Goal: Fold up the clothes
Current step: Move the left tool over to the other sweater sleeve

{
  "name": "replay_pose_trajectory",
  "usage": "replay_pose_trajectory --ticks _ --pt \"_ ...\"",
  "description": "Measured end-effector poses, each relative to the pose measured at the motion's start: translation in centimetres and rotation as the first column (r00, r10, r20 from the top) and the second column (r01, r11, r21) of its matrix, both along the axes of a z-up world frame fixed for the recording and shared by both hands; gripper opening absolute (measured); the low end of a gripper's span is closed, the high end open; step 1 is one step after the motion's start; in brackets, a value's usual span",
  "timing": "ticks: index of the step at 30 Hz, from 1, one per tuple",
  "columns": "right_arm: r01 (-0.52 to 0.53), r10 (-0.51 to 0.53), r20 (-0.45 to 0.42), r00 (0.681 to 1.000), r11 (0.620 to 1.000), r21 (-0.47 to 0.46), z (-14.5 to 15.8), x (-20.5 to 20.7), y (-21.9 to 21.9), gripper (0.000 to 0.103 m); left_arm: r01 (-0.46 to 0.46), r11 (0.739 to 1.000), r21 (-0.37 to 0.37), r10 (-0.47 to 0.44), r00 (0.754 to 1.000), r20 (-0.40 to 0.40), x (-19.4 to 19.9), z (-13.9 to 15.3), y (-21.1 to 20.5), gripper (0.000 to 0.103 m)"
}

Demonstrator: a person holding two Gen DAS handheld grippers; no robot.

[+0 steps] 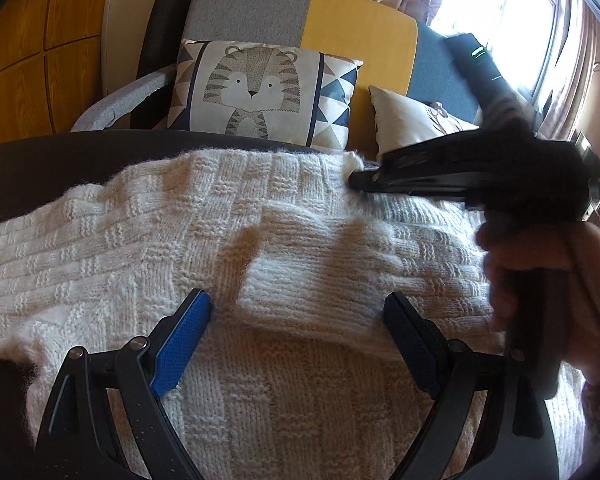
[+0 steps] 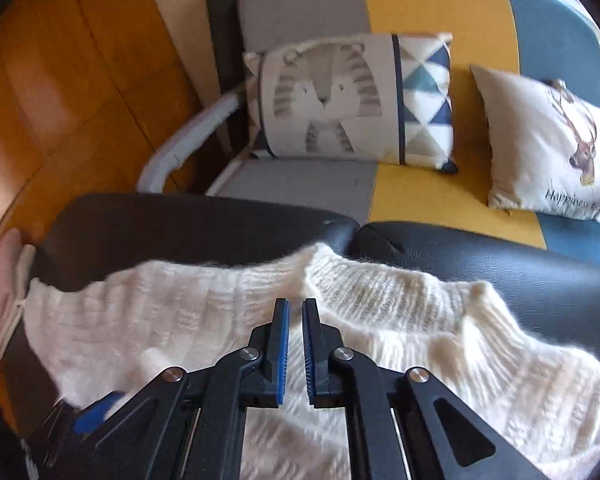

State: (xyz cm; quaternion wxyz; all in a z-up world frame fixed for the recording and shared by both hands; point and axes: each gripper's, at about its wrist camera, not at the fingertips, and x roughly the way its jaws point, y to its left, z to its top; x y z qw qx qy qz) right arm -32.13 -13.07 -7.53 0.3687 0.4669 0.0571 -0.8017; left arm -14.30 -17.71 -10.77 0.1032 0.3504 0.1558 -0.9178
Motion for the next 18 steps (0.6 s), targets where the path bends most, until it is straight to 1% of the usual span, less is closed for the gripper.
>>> replay_pose_trajectory --ticks 1,2,5,6,7,8,10,11,12,13,14,16,18 --pt "0.010 -0.010 0.020 1.000 1.000 0.001 -0.6 -0.4 -0.2 0.005 0.000 1.000 -0.001 0.000 1.000 0.000 0.0 0.0 0.0 0.091" --pt "0.019 -0.018 0.027 0.999 1.000 -0.008 -0.9 -0.5 -0.2 0.002 0.000 1.000 0.000 0.000 1.000 -0.001 0.0 0.0 0.0 0.091" --pt "0.036 -0.036 0.020 0.999 0.999 -0.007 -0.9 -0.3 0.0 0.003 0.001 1.000 0.002 -0.001 1.000 -0.002 0.1 0.0 0.0 0.091" --pt "0.046 -0.046 0.024 0.999 0.999 -0.021 -0.6 -0.2 0.4 0.003 0.001 1.000 0.002 -0.001 1.000 -0.003 0.1 0.0 -0.1 0.091" --pt "0.062 -0.060 0.026 0.998 0.997 -0.056 -0.3 -0.1 1.1 0.003 0.001 1.000 0.002 -0.001 1.000 -0.003 0.1 0.0 -0.1 0.091" --pt "0.089 -0.088 0.014 0.996 0.993 -0.084 0.2 0.0 2.1 0.006 0.000 1.000 0.001 0.000 1.000 -0.002 0.2 0.0 -0.1 0.091" --pt "0.156 -0.160 -0.030 0.987 0.982 -0.110 1.3 0.1 4.3 0.006 -0.001 1.000 -0.002 0.001 1.000 -0.001 0.1 0.0 0.0 0.091" --pt "0.182 -0.187 -0.057 0.981 0.979 -0.089 1.6 0.1 5.2 0.006 -0.001 1.000 -0.004 0.001 1.000 -0.001 0.1 0.0 0.0 0.091" --pt "0.195 -0.197 -0.068 0.978 0.980 -0.044 1.5 0.1 5.8 0.006 -0.001 1.000 -0.005 0.001 1.000 0.000 0.1 0.0 0.0 0.091" --pt "0.200 -0.200 -0.063 0.978 0.980 -0.007 1.3 0.0 6.3 0.006 -0.001 1.000 -0.005 0.001 1.000 0.001 0.1 0.1 0.0 0.091" --pt "0.201 -0.201 -0.053 0.978 0.980 -0.010 1.3 0.3 7.1 0.007 -0.001 1.000 -0.006 0.001 1.000 0.001 0.1 0.1 0.0 0.091" --pt "0.164 -0.168 -0.024 0.985 0.979 -0.118 2.1 2.0 9.0 0.009 -0.002 1.000 -0.011 0.002 1.000 0.004 0.0 0.1 0.1 0.091" --pt "0.098 -0.104 -0.016 0.994 0.974 -0.203 3.2 4.9 9.9 0.009 -0.002 1.000 -0.015 0.003 1.000 0.007 0.0 0.2 0.1 0.091"
